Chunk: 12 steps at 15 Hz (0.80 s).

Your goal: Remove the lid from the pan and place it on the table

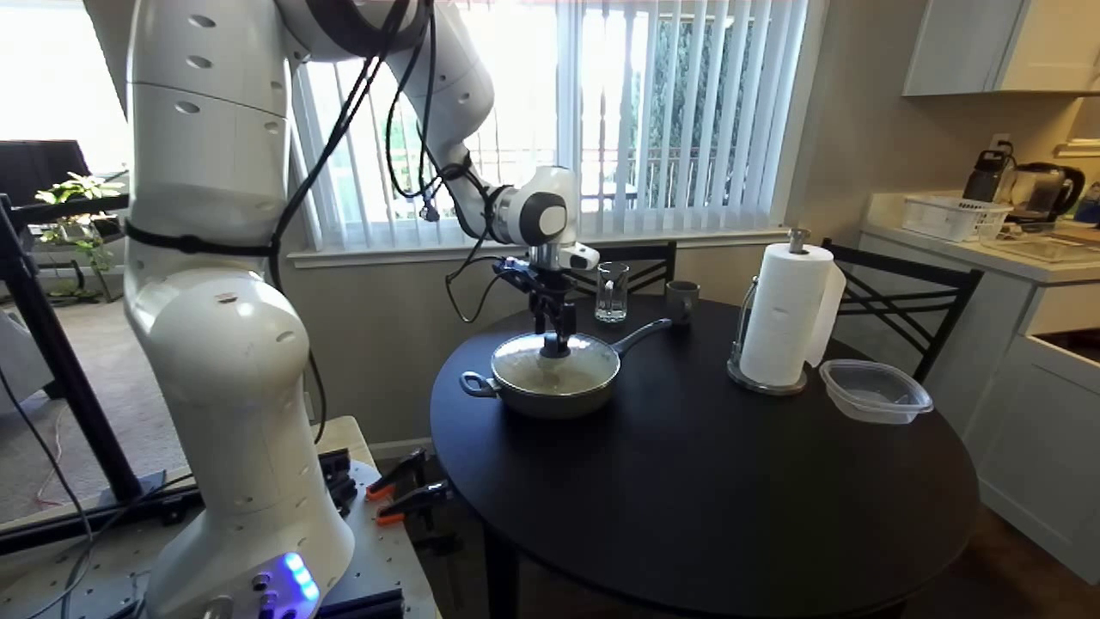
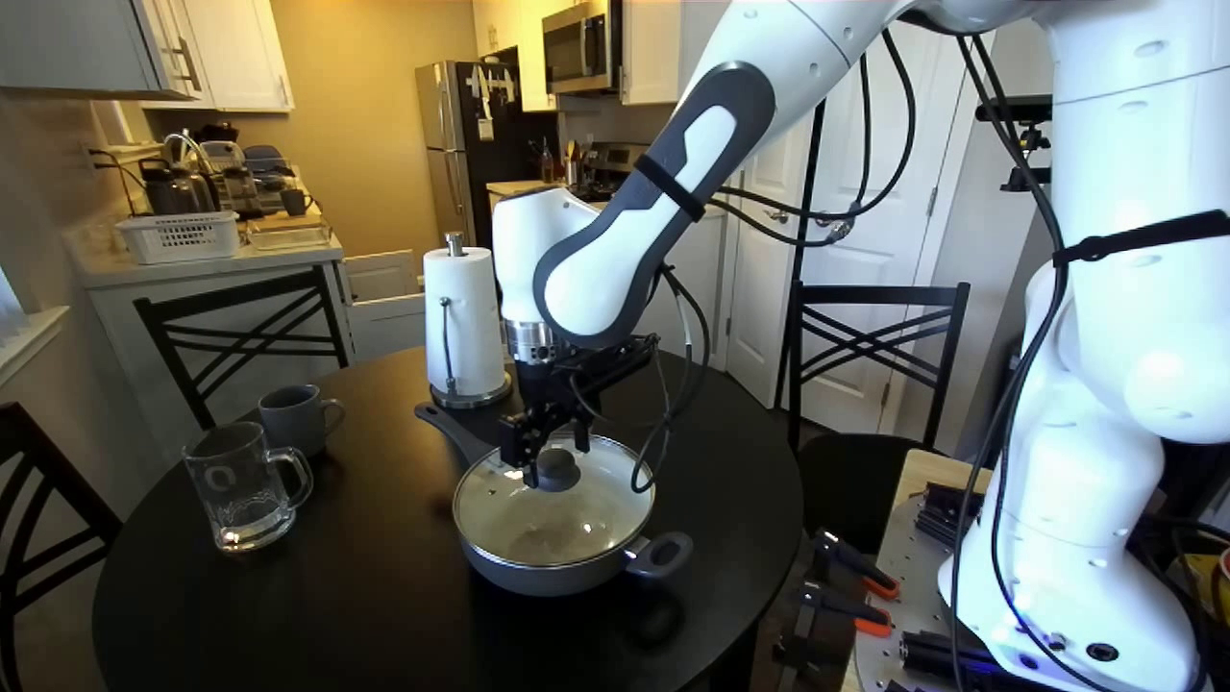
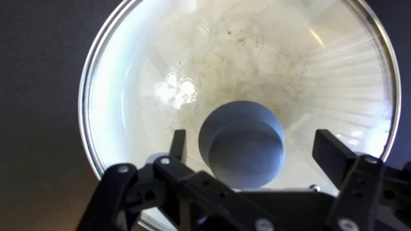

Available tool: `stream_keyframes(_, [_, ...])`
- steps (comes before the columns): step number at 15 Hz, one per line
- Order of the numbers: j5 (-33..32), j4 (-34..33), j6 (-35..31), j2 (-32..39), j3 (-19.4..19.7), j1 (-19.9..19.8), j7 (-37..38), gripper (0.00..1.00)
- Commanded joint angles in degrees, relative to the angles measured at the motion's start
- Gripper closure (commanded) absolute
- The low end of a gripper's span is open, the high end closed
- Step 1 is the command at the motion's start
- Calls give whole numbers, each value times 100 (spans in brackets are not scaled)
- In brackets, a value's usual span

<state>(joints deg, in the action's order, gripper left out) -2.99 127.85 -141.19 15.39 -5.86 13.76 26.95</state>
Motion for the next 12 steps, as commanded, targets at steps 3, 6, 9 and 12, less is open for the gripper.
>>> stream_keyframes(3, [-22, -143, -68, 165, 60, 86, 292, 25])
stream_keyframes(6, [-13, -204, -47, 214, 69, 89, 309, 40])
stream_keyframes(9, [-18, -222, -40, 225, 99, 84, 325, 59])
stream_keyframes(12, [-10, -240, -30, 210, 129, 77, 345, 67])
